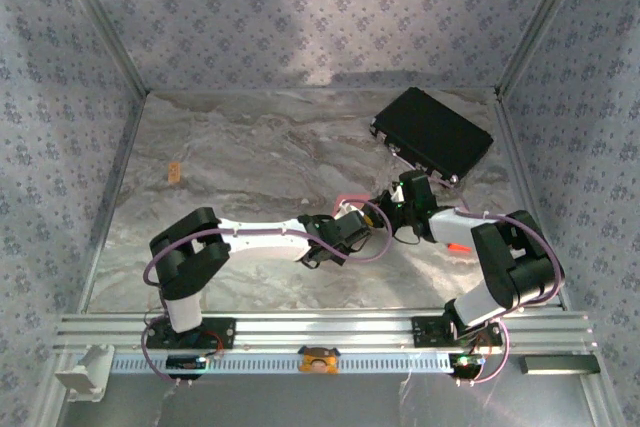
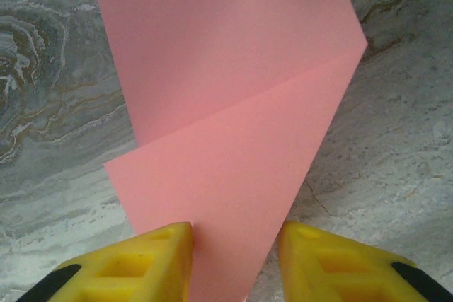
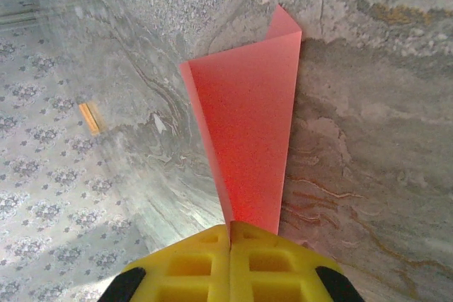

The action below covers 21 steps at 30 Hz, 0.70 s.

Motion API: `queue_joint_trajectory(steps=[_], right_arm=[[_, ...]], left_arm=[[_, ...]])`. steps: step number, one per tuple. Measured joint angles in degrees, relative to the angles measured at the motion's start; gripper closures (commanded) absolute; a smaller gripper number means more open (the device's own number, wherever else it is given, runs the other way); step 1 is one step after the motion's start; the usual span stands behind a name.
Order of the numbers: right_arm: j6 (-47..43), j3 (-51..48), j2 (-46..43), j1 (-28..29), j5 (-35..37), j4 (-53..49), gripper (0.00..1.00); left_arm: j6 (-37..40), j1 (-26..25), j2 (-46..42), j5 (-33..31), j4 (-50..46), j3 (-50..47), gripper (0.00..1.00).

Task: Fold a paper plane with a square sheet of paper (pick it up from the middle)
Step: Fold the wing for the fifth time at the center of the table.

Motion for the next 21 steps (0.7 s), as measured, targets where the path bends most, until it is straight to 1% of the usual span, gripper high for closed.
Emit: queue_joint_trajectory(steps=[6, 11, 14, 18, 20, 21], right_arm=[[0.0, 0.0, 0.0, 0.0, 0.0, -0.1, 0.99], [0.0, 0.0, 0.0, 0.0, 0.0, -0.1, 1.0], [0.0, 0.0, 0.0, 0.0, 0.0, -0.1, 1.0], [0.0, 0.0, 0.0, 0.0, 0.0, -0.1, 1.0], [0.0, 0.0, 0.0, 0.0, 0.0, -0.1, 1.0], [0.0, 0.0, 0.0, 0.0, 0.0, -0.1, 1.0]], left_arm=[[0.1, -0.2, 0.3, 0.0, 0.0, 0.0, 0.65], [0.1, -0.5, 1.0, -0.2, 0.0, 0.0, 0.65], [0.1, -0.6, 1.2, -0.2, 0.0, -0.1, 0.67], [0.0, -0.6, 1.2, -0.6, 0.0, -0.1, 0.72], [0.0, -0.6, 1.2, -0.7, 0.0, -0.2, 0.73], [-0.1, -0.6, 1.2, -0.7, 0.0, -0.2, 0.71]])
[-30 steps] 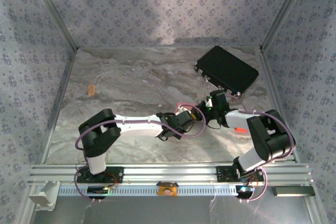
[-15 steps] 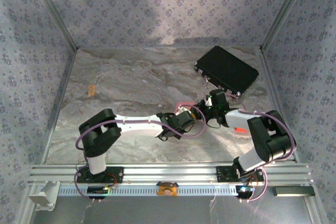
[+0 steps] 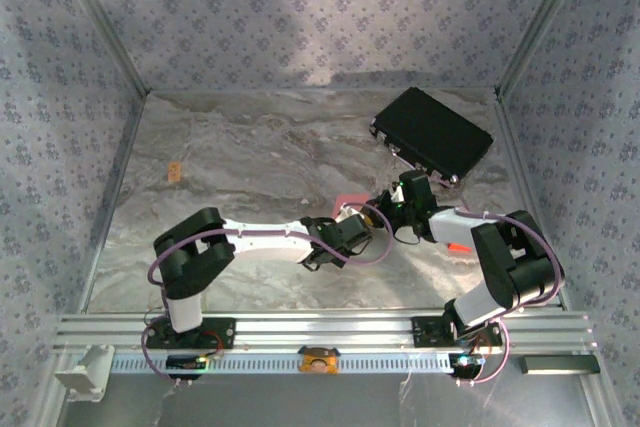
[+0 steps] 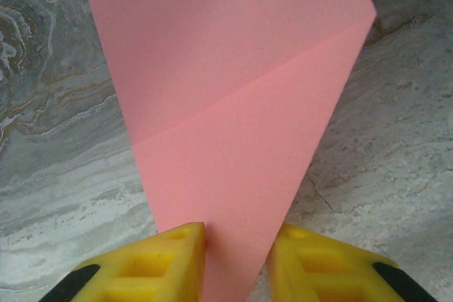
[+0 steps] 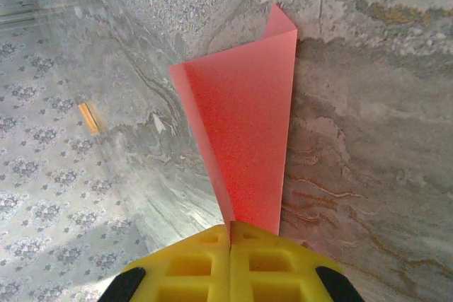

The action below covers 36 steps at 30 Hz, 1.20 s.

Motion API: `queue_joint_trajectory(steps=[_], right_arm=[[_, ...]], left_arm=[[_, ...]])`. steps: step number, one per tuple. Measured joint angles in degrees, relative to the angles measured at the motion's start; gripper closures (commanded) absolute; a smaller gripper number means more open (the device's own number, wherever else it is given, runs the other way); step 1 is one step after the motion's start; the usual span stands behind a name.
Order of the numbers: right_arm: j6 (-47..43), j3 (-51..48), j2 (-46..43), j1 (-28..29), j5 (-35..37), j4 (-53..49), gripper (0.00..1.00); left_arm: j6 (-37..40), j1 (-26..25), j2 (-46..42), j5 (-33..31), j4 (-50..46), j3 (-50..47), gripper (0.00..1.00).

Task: Fold a paper plane with a square sheet of paper (pick it up from the middle)
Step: Fold the wing for the fifth time at the center of the table.

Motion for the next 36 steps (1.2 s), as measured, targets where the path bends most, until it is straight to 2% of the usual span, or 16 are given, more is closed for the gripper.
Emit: queue_joint_trajectory(steps=[7, 26, 31, 36], right_arm=[[0.0, 0.0, 0.0, 0.0, 0.0, 0.0, 1.0], [0.0, 0.0, 0.0, 0.0, 0.0, 0.0, 0.99], [0.0, 0.0, 0.0, 0.0, 0.0, 0.0, 0.88], [-1.2, 0.3, -1.3, -0.5, 0.5, -2.4, 0.75]], left_arm=[[0.0, 0.0, 0.0, -0.8, 0.0, -0.3, 0.7], [0.0, 0.0, 0.0, -0.9, 0.2, -1.0, 0.83], [0.0, 0.0, 0.0, -0.9, 0.2, -1.0, 0.9], [-0.1, 0.0, 0.0, -0.8, 0.2, -1.0, 0.92]])
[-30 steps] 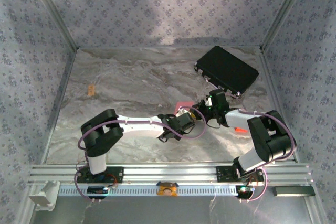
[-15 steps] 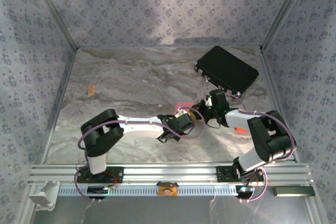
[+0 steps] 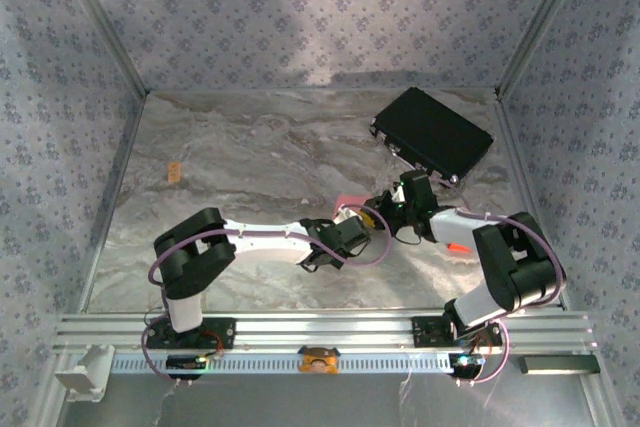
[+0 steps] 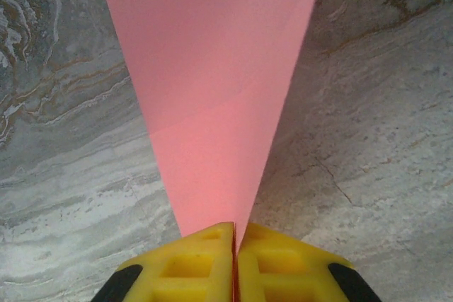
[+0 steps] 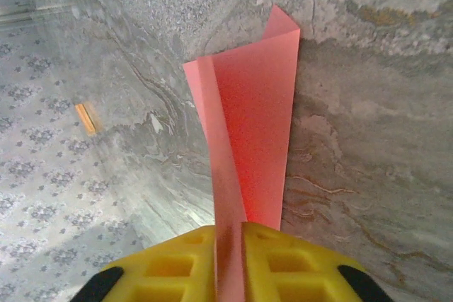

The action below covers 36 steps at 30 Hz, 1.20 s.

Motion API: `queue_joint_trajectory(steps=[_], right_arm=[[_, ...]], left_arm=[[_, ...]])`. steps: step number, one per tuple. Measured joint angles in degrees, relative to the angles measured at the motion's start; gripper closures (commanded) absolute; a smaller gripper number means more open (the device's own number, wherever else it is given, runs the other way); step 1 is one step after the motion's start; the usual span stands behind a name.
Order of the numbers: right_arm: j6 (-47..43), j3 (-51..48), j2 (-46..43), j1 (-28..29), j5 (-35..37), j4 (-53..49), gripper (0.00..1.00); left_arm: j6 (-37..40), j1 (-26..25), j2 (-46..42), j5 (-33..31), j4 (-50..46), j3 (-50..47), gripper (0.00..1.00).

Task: Fold a paper plane with a square sheet of paper (pick it up from the middle)
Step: Fold the wing for the fifth time at the center of the table.

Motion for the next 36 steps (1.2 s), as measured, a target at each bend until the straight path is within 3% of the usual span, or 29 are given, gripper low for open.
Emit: queue_joint_trajectory(steps=[5, 9, 20, 36], right_arm=[[-3.6, 1.6, -2.8, -1.4, 1.3, -5.3, 0.64], [-7.0, 2.0, -5.9, -3.3, 2.7, -10.0, 0.62], [-11.5, 2.0, -10.7, -5.9, 4.9, -17.0, 0.62], [-14.6, 1.8, -10.7, -3.1, 5.9, -14.1, 0.69]], left_arm=[[-0.2, 0.1, 0.0, 0.3, 0.9, -0.2, 0.94], [-0.9, 1.0, -0.1, 2.3, 3.2, -1.9, 0.94], [-3.0, 6.5, -3.9, 12.8, 11.9, -8.6, 0.94], [-5.2, 12.1, -3.9, 28.6, 19.1, -10.9, 0.96]])
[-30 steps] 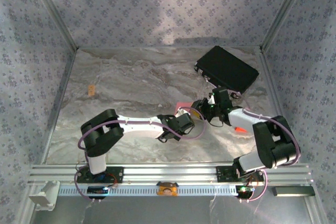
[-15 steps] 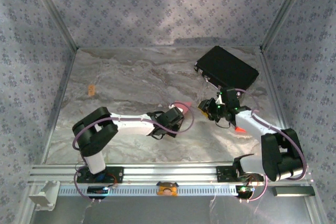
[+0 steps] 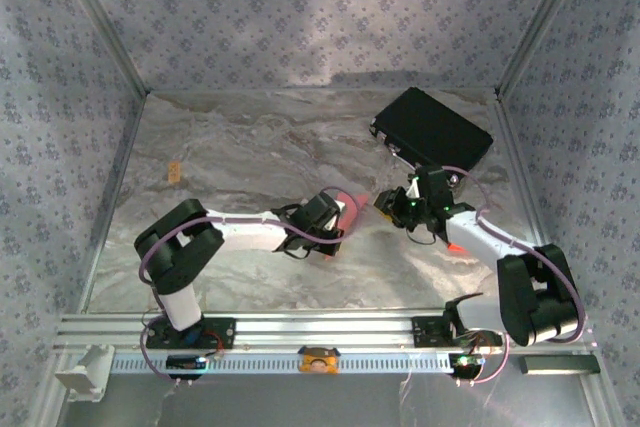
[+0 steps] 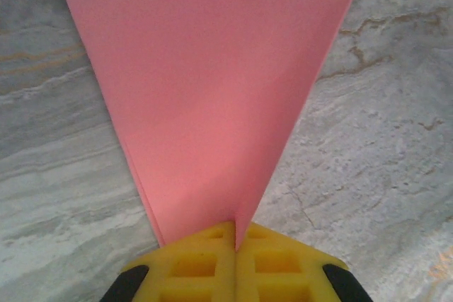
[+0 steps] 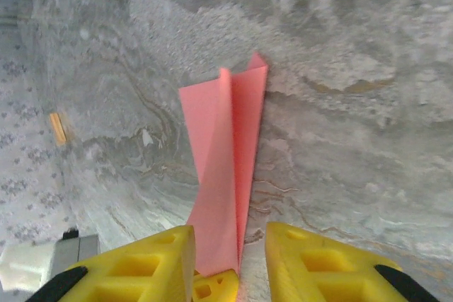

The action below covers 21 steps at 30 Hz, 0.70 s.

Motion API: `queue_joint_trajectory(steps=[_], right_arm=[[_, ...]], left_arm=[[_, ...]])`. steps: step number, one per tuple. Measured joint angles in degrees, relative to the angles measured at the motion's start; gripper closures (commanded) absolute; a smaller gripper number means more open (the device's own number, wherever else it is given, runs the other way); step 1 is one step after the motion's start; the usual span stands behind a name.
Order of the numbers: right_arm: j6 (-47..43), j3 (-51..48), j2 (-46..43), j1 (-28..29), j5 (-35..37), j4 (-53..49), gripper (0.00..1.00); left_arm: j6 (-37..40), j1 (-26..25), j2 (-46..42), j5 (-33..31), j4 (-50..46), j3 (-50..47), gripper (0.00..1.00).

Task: Fold a paper plane with a square sheet of paper (pick it up from the middle)
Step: Fold the wing for the fifth time at the center of the table.

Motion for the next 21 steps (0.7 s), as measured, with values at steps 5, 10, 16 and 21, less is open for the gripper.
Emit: queue_joint_trajectory(steps=[5, 10, 16, 21], right_arm=[[-3.0, -0.4, 0.0, 2.8, 1.6, 1.9, 0.74], [-5.1, -2.1, 0.8, 3.4, 0.3, 4.3, 0.77], [-7.1, -2.9, 3.6, 3.8, -3.8, 6.2, 0.83], [-7.5, -3.6, 5.0, 4.6, -6.0, 9.1, 0.87]], left_arm=[[-0.5, 1.1, 0.8, 3.7, 0.8, 0.0, 0.95], [-1.3, 2.5, 1.9, 7.8, 2.0, 0.4, 0.95], [-2.5, 3.4, 3.3, 11.9, 4.3, 0.5, 0.97], [-3.4, 4.1, 4.1, 14.8, 6.1, 0.4, 0.99]])
